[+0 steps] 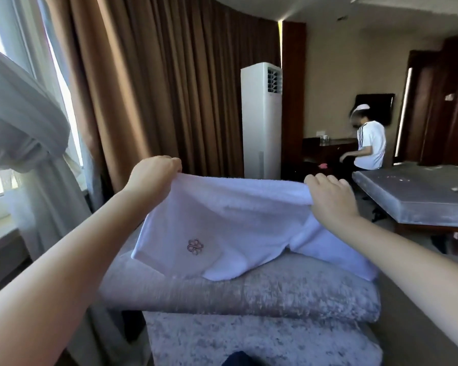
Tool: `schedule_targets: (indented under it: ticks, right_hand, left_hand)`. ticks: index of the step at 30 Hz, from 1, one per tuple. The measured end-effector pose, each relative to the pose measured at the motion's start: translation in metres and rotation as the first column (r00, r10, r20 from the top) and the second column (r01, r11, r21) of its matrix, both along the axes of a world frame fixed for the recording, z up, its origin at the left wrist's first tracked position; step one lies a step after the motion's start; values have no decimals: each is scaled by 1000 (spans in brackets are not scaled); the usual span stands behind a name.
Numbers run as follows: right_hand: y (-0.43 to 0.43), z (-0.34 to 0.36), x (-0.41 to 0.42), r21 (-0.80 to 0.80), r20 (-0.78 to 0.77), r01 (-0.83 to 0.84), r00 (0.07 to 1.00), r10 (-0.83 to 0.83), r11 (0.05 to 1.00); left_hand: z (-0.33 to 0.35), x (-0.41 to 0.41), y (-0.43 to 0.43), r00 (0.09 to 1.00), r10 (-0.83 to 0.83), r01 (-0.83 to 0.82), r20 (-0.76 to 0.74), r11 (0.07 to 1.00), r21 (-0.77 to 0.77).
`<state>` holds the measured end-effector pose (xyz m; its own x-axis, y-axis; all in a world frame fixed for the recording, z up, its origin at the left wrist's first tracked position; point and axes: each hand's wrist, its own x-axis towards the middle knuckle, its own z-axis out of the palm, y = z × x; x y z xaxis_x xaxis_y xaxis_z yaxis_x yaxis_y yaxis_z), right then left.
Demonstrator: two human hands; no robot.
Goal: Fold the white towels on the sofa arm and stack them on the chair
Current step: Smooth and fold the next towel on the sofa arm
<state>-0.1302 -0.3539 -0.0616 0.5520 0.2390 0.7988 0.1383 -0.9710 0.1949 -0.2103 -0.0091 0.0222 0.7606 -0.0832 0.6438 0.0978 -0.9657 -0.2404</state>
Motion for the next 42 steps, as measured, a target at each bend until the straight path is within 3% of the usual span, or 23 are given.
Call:
schedule_targets:
  ticks: [6,8,11,15,20,23,26,27,29,33,35,37,39,42]
  right_hand:
    - [-48,46,-46,157,-36,128,992,-124,979]
    - [-58,54,-67,153,-47,57,998,-50,987]
    - [-73,56,-96,80,-2,-206,978,207,975]
    - [-93,58,-113,-7,52,-422,905,422,906]
    - [-107,76,-116,-66,215,-494,842,495,867]
    - [-104,83,-120,-104,168,-528,826,539,843]
    - [-95,86,-111,-308,56,-305,940,337,901]
    - [-90,88,-108,-392,6,-130,990,144,911]
    - [-80,84,-104,-491,-79,175,967,-243,853]
    - [-76,68,-98,-292,-289,351,854,-432,890]
    - [-85,60,-95,-129,-444,388,801,-403,913]
    - [-97,58,-93,82,-505,376,814,-287,923]
    - [-103,66,-88,304,-463,315,874,-150,899]
    - [-103,84,-88,505,-258,176,965,-48,845]
  left_hand:
    - [14,-32,0,995,-19,55,102,931,-362]
    - [19,-45,-4,988,-65,127,141,862,-491]
    - [25,-53,-11,976,-82,187,204,795,-576]
    - [27,-47,-17,954,-67,185,293,900,-396]
    - [37,-43,-10,928,-66,176,366,945,-277]
    - [42,-48,-1,919,-64,174,388,951,-256]
    - [42,-52,5,925,-37,149,378,950,-273]
    - [42,-54,6,926,-37,146,376,952,-267]
    - [40,-58,6,921,-50,149,387,961,-232]
    - [39,-65,8,895,-22,129,445,969,-212]
    - [38,-66,22,893,19,99,450,966,-237]
    - [37,-66,40,893,63,59,446,966,-253]
    - [36,-68,52,888,104,19,448,965,-261]
    - [42,-76,59,855,95,60,510,959,-279]
